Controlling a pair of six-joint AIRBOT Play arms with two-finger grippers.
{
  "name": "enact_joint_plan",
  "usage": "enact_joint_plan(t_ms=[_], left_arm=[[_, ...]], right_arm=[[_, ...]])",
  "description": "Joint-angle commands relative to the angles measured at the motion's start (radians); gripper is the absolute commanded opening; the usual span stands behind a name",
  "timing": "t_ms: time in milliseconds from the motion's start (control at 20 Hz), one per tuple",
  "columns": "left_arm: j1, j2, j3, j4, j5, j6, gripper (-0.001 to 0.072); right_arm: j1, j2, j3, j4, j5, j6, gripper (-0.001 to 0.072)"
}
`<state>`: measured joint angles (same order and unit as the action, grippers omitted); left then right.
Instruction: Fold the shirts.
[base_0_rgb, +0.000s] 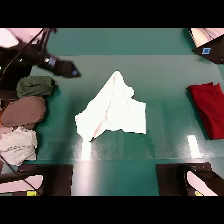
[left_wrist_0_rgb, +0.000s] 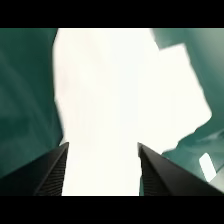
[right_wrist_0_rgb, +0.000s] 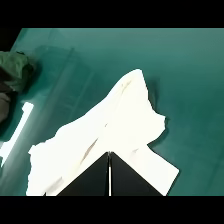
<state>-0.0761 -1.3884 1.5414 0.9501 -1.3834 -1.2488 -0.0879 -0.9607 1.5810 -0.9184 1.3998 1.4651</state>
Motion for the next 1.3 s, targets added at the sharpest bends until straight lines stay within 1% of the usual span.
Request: enact_joint_plan(t_ms=[0,100,200,300,400,550,650,850,950,1050,1250], left_arm=[[0.101,0.135,-0.317,0.043,-0.042,-0.006,0.0498],[0.113,0.257,-0.574,0.039,0.023,0.0,0.0499],[0.113,0.366,-0.795,0.001,0.077,-0.001,0.0506],[0.113,0.428,-0.948,-0.065,0.111,0.0,0.0507],[0.113,0.443,-1.04,-0.11,0.124,0.001,0.0506],[0.109,0.443,-1.113,-0.13,0.161,0.013,0.0507],[0.075,0.443,-1.139,-0.183,0.179,0.035,0.0506],[-0.024,0.443,-1.171,-0.266,0.329,0.034,0.0507],[-0.037,0.442,-1.171,-0.332,0.379,0.042,0.0506],[-0.037,0.428,-1.171,-0.354,0.43,0.044,0.0506],[-0.037,0.393,-1.17,-0.417,0.446,0.054,0.0504]], right_arm=[[0.001,-0.002,0.001,0.0,0.003,0.0,0.0017],[0.001,-0.013,0.001,0.0,0.003,0.0,0.0016],[0.001,-0.028,0.001,0.002,0.009,0.0,0.0017],[0.003,-0.047,0.001,0.002,0.011,0.0,0.0017],[0.024,-0.063,0.001,0.002,0.013,0.0,0.0017],[0.074,-0.089,0.001,0.001,0.013,0.0,0.0017],[0.101,-0.109,0.001,0.001,0.013,0.0,0.0017],[0.134,-0.137,0.001,0.001,0.013,0.0,0.0017],[0.142,-0.138,0.002,0.001,0.011,0.0,0.0017],[0.142,-0.137,0.002,0.002,0.009,0.0,0.0016],[0.142,-0.136,0.002,0.002,0.009,0.0,0.0017]])
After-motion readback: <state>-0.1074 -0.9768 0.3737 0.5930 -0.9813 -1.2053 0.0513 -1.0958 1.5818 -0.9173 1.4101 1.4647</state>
